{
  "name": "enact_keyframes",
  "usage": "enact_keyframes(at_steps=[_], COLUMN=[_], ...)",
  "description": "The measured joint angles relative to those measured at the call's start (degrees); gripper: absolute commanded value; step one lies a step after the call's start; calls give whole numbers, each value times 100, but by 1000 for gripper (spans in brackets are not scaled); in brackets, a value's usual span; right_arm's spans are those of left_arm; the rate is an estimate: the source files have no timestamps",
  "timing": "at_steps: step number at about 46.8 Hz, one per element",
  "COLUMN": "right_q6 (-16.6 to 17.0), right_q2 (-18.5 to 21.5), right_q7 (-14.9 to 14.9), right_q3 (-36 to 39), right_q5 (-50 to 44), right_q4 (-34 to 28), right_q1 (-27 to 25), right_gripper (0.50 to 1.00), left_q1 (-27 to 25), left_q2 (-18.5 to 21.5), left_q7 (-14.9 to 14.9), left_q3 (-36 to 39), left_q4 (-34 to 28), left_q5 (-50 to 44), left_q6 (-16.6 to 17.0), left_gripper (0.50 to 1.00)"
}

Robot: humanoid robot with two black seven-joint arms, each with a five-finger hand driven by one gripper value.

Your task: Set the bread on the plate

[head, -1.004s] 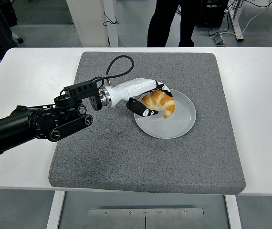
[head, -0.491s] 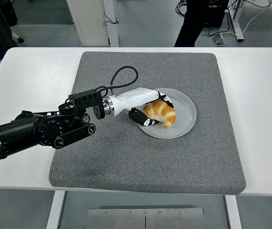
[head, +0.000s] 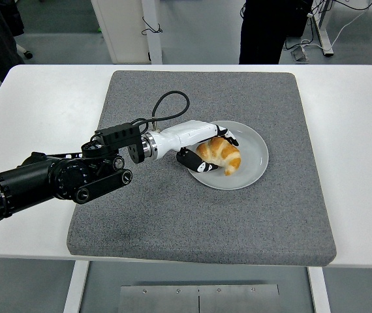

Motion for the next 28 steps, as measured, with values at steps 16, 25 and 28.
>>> enact_keyframes(at_steps=[16,25,28], right_q6=[-3,-2,-1], right_q2=[0,0,0], right_q7=[0,0,0], right_q3=[2,2,2], right_q5=[0,0,0], right_q4=[0,0,0], right_q1=[0,0,0], right_gripper=[1000,1000,1000], left_q1=[31,31,31], left_q2=[-7,-1,-1], left_q7=[0,0,0], left_q3=[-7,-8,-8], left_q4=[0,0,0], left_q5=[-15,-31,-42], left_q6=[0,166,169], left_gripper=[845,895,902])
